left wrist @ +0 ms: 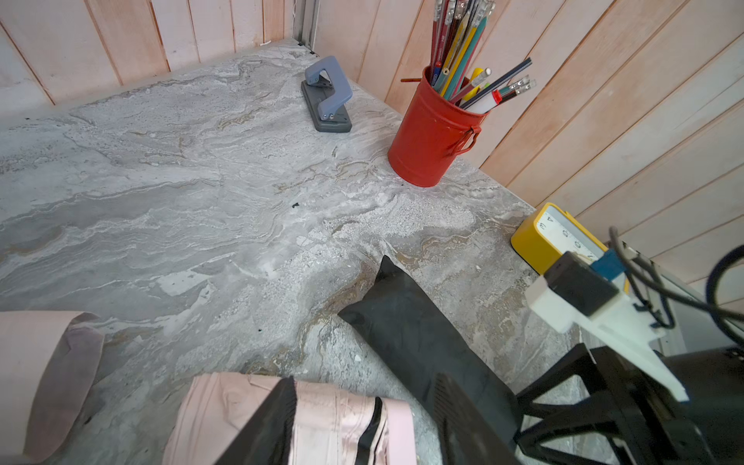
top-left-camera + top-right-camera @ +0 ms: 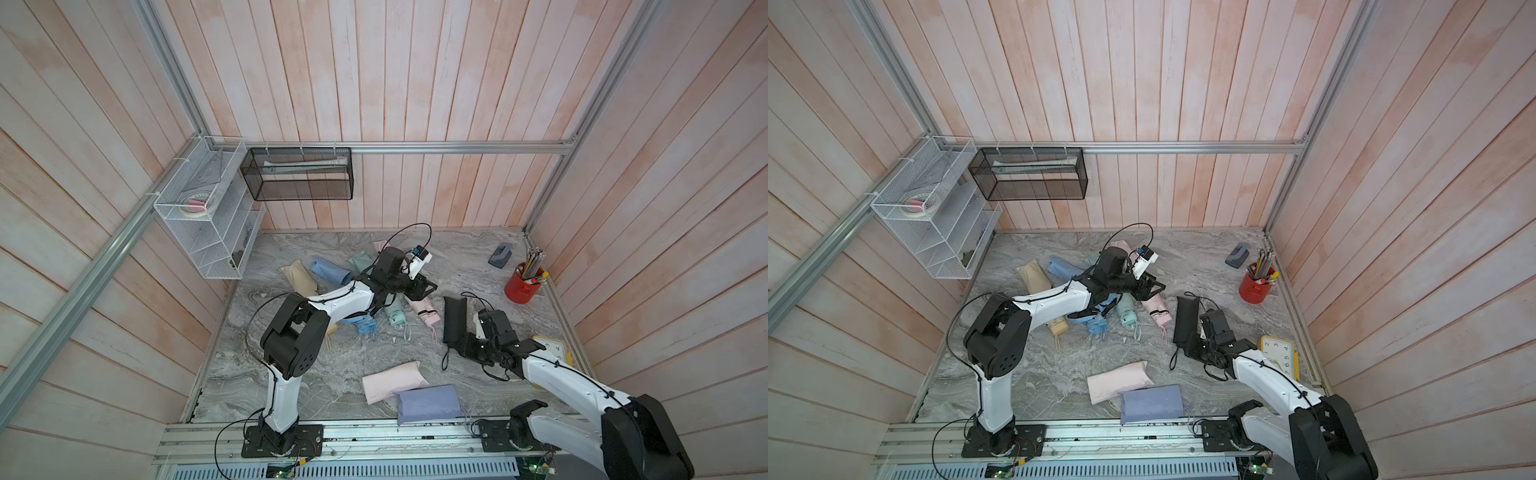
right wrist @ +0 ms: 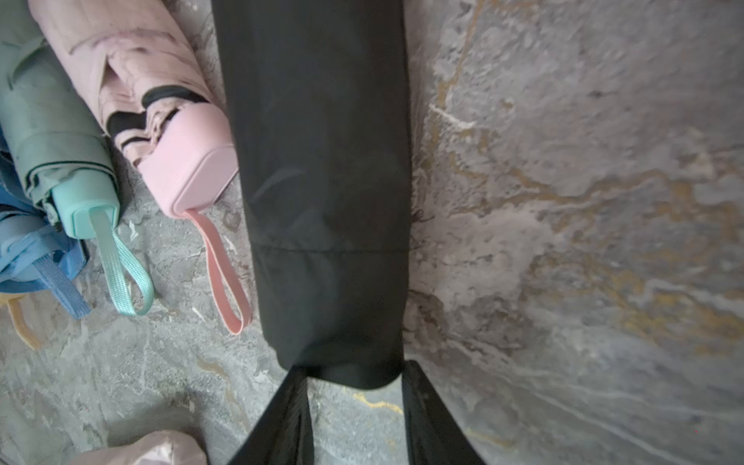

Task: Take umbrellas out of sleeves
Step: Adjust the umbrella at the center of the board.

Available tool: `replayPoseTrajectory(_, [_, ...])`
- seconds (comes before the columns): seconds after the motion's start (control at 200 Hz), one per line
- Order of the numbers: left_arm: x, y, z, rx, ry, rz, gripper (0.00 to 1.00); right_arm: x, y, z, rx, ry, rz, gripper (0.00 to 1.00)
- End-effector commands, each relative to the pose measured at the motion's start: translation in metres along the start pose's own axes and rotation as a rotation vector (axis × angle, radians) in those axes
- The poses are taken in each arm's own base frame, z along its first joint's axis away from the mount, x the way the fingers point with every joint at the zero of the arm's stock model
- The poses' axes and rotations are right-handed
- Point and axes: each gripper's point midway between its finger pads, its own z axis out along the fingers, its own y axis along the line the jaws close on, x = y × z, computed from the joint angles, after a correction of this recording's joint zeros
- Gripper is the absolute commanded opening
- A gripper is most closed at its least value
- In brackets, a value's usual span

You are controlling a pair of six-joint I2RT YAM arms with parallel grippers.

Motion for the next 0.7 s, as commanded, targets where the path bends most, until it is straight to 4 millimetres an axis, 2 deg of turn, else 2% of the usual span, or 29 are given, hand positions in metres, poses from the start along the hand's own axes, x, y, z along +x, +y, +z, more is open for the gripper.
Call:
replayPoseTrajectory(0.0, [-0.005,-0.008,-0.004,0.023,-0.025,0.009,0.58,0.013,-0.001,0.001,-0.001,0.038,0.003,0.39])
replayPoseTrajectory(0.155, [-0.003,-0.009,-0.005,0.024,-0.024,0.009,0.58,0.01,0.0,0.005,-0.004,0.032,0.018,0.37])
replayPoseTrajectory(0.25, [-0.004,-0.01,-0.008,0.024,-0.029,0.012,0.58,0.001,-0.007,0.007,0.028,0.002,0.054,0.37])
replayPoseTrajectory(0.545, [-0.004,-0.011,-0.01,0.022,-0.031,0.014,0.58,-0.05,-0.026,0.002,0.055,-0.067,0.117,0.36])
replayPoseTrajectory(0.695, [-0.003,-0.011,-0.01,0.024,-0.029,0.012,0.58,-0.051,-0.02,-0.003,0.026,-0.063,0.096,0.35])
